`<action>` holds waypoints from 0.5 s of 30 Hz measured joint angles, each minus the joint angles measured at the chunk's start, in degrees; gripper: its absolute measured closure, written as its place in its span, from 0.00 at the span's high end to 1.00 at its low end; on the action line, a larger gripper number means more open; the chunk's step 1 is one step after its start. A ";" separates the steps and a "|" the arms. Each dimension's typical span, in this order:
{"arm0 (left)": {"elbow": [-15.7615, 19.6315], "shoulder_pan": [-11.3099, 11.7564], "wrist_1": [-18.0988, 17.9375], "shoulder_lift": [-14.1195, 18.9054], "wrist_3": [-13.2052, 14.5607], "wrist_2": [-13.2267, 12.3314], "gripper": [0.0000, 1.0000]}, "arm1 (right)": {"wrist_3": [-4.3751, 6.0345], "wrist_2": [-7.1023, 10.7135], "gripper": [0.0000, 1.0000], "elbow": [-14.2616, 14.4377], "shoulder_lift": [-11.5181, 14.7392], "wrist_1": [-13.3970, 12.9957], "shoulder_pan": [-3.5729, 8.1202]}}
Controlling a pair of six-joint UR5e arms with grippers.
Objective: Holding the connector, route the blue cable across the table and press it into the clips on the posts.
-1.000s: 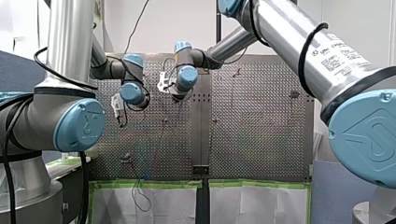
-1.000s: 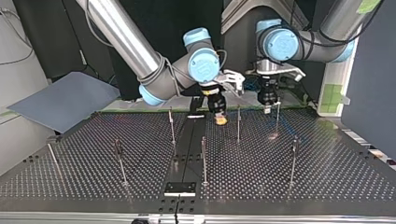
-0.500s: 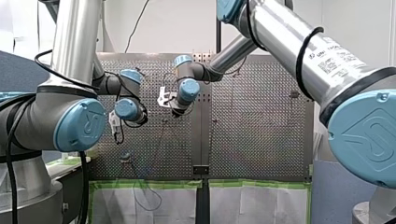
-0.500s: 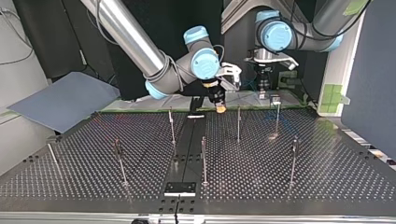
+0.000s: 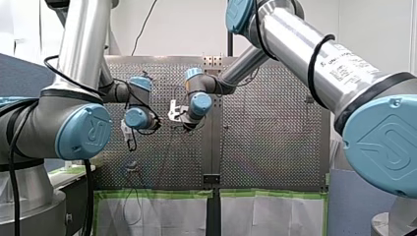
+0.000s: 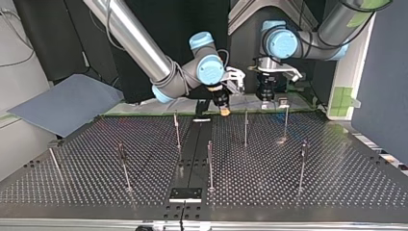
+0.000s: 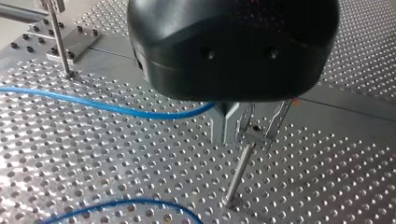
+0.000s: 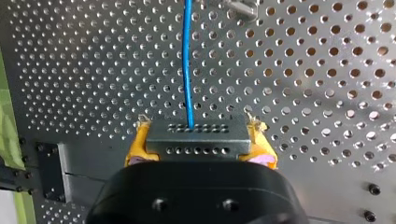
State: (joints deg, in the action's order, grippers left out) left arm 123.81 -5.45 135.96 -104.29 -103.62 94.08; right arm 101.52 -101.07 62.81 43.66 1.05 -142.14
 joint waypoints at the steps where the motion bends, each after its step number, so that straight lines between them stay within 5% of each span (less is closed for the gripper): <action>1: -0.35 0.06 0.01 -0.44 -0.02 0.06 0.00 | 0.00 0.09 0.00 0.00 0.00 -0.04 0.14; 15: -1.45 0.49 -1.84 -5.13 -0.84 -0.67 0.00 | 0.42 3.02 0.00 0.00 -0.14 -1.84 1.46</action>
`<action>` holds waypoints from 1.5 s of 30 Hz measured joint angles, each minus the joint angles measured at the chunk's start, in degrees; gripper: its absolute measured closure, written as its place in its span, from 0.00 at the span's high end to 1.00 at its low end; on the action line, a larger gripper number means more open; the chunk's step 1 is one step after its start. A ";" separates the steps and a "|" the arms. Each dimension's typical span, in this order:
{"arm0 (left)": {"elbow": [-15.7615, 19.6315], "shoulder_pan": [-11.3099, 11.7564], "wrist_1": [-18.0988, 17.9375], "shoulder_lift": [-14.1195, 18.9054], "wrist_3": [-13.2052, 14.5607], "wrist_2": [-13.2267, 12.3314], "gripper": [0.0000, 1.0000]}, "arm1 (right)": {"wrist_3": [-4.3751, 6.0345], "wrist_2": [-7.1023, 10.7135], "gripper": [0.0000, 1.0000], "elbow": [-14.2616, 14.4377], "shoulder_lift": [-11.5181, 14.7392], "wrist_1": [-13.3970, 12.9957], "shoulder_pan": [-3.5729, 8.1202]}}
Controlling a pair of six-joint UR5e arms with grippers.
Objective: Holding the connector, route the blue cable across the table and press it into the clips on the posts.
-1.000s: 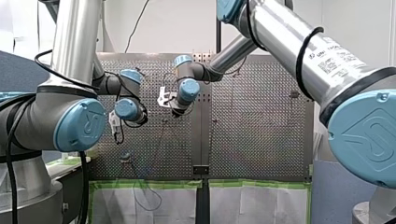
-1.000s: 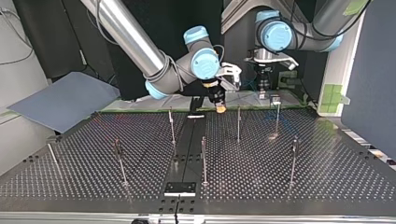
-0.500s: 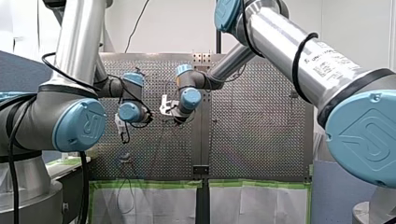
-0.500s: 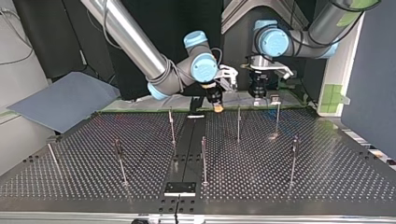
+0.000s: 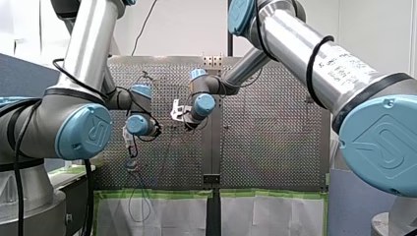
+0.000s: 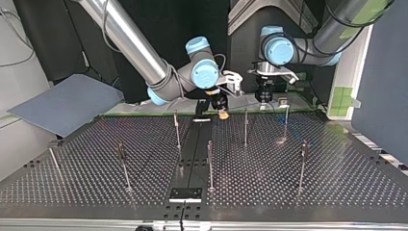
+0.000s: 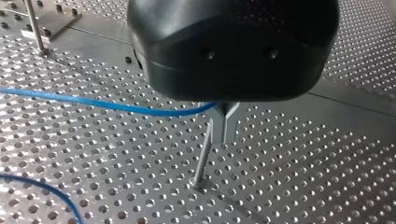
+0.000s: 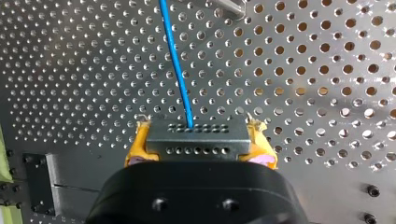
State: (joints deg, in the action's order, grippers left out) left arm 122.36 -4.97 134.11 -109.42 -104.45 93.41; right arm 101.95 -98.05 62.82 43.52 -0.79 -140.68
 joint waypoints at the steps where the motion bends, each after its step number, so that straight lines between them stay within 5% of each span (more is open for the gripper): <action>1: -0.08 0.01 -0.29 -0.24 -0.09 -0.07 0.00 | 0.01 0.09 0.00 0.00 -0.02 -0.07 0.07; 14: -3.69 0.48 -1.42 -3.17 -1.49 -2.08 0.00 | 1.60 1.70 0.00 0.01 -1.50 -1.94 1.02; 42: -9.29 3.41 -0.35 -5.50 -0.77 -4.20 0.00 | 1.94 4.42 0.00 -2.31 -2.53 -2.03 5.97; 43: -9.30 3.40 -0.12 -5.50 -0.51 -4.10 0.02 | 1.94 4.43 0.00 -2.33 -2.53 -2.03 6.08; 44: -9.30 3.37 0.15 -5.50 -0.29 -3.90 0.17 | 1.93 4.43 0.00 -2.35 -2.53 -2.03 6.15; 45: -9.32 3.30 0.49 -5.50 -0.08 -3.52 0.17 | 1.90 4.43 0.00 -2.36 -2.53 -2.04 6.24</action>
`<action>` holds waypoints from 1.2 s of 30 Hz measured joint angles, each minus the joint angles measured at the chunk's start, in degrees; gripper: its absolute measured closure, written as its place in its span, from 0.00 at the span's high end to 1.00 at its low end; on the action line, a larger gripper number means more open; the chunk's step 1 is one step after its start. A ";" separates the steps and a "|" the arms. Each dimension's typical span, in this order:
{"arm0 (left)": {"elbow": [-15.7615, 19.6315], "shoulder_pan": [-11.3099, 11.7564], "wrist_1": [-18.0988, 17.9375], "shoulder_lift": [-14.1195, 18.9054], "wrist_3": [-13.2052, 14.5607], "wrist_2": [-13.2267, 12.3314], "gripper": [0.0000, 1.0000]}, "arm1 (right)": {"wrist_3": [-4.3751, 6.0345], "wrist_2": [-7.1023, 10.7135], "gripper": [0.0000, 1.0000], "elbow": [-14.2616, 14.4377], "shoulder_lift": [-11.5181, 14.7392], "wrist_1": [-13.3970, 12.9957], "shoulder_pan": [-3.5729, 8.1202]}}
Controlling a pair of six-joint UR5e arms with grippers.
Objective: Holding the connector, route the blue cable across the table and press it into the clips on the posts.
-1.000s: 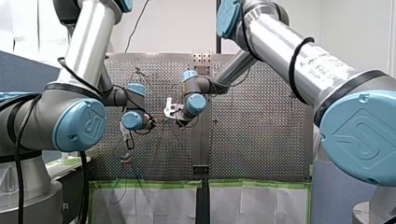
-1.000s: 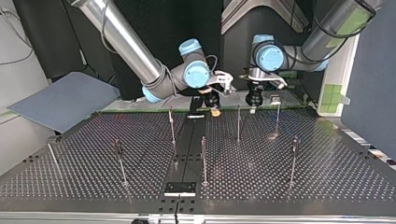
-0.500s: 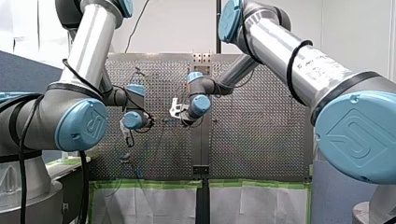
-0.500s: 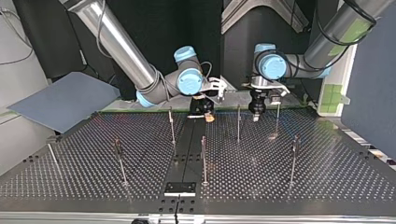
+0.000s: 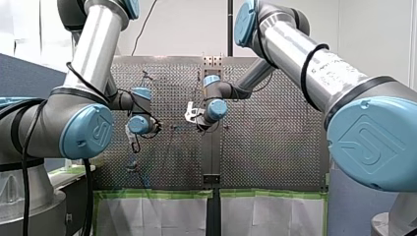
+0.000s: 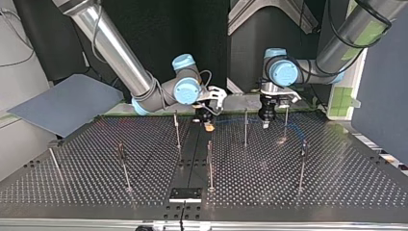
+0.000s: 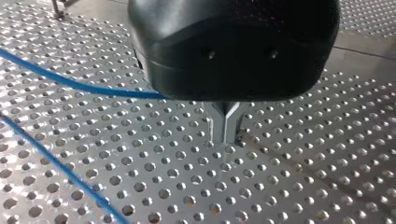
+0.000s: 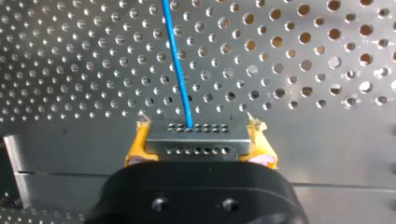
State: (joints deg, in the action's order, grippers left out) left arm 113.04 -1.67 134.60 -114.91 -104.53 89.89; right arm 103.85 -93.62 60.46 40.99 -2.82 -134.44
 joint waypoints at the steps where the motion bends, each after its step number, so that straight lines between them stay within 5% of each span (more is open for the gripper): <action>1: 0.00 -0.08 0.27 0.00 0.14 0.33 0.27 | -0.06 0.00 0.00 -0.03 0.00 0.00 0.10; 3: 0.01 -0.34 1.03 0.00 0.48 1.21 0.36 | -0.13 0.00 0.00 -0.07 0.00 0.00 0.22; 5: 0.03 -0.61 1.85 0.01 0.92 2.04 0.73 | -0.16 0.01 0.00 -0.08 0.00 0.00 0.33; 6: 0.03 -0.81 2.45 0.01 1.32 2.63 0.73 | -0.14 0.00 0.00 -0.09 0.01 0.00 0.37; 8: 0.03 -1.16 3.33 0.01 2.01 3.27 1.00 | -0.06 0.01 0.00 -0.09 0.01 0.05 0.45; 22: 2.06 -3.60 10.12 2.68 4.05 6.00 1.00 | -0.39 0.11 0.00 -0.11 0.02 2.61 1.06; 36: 9.12 -7.61 10.47 9.78 3.29 5.33 1.00 | -1.35 -0.15 0.00 1.06 1.22 4.90 1.63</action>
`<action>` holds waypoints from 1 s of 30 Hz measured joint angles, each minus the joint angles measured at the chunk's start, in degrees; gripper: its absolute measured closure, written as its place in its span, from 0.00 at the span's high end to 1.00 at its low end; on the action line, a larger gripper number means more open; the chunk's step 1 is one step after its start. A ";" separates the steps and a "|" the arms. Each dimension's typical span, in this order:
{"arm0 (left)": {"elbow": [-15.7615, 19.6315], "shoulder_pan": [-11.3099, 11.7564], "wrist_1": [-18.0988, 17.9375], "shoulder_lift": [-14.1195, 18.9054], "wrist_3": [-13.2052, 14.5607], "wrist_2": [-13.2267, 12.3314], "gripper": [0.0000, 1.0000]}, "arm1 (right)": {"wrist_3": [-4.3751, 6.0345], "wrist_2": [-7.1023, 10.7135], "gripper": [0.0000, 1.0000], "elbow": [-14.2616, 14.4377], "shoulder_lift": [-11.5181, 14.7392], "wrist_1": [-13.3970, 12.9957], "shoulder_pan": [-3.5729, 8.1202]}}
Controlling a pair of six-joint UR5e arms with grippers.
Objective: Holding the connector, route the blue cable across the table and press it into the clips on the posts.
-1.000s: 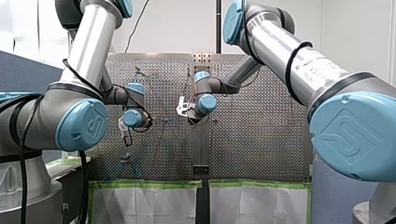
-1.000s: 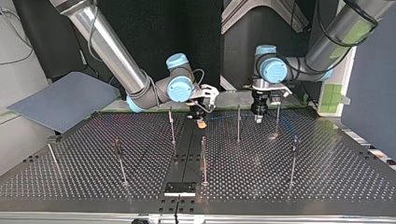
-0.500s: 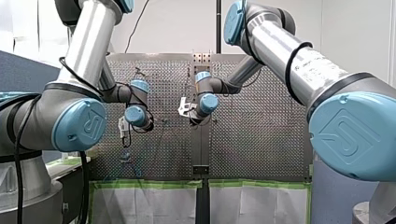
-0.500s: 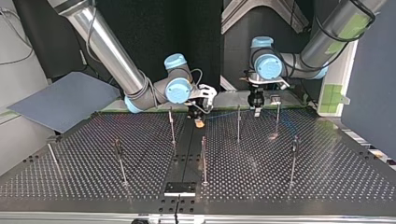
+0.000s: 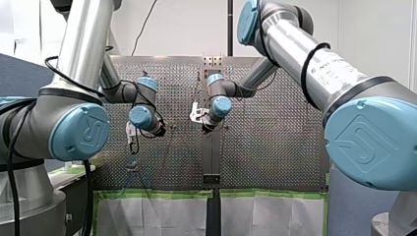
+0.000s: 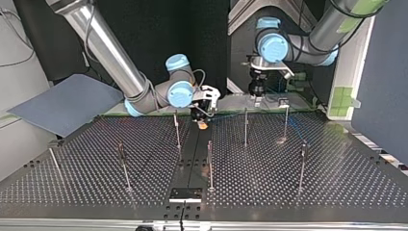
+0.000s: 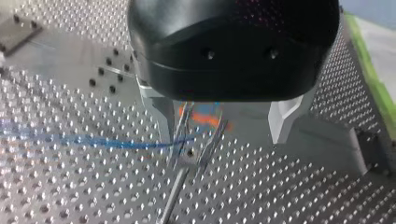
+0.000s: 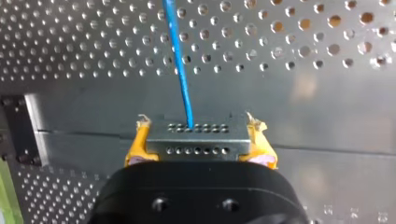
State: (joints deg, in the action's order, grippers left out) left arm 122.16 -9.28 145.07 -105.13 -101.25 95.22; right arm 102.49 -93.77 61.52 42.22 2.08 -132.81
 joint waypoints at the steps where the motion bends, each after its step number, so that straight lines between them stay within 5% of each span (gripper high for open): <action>1: 0.45 -0.35 0.07 0.43 -0.01 0.02 1.00 | -0.04 -0.03 0.00 0.25 0.12 0.01 0.12; 13: 1.22 -6.19 -3.96 2.85 -3.34 3.69 1.00 | -0.31 -0.07 0.00 0.84 0.45 -0.08 1.38; 22: -2.99 -10.54 -2.38 -0.73 -6.04 6.88 1.00 | -0.72 0.10 0.00 0.85 0.47 -0.29 2.00; 30: -6.81 -14.34 -0.79 -4.53 -7.28 6.68 1.00 | -1.03 1.41 0.00 0.87 0.47 -0.39 2.39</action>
State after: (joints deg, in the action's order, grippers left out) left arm 115.35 -23.62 144.29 -109.67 -108.53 101.90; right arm 101.47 -92.36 62.39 42.69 1.69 -130.42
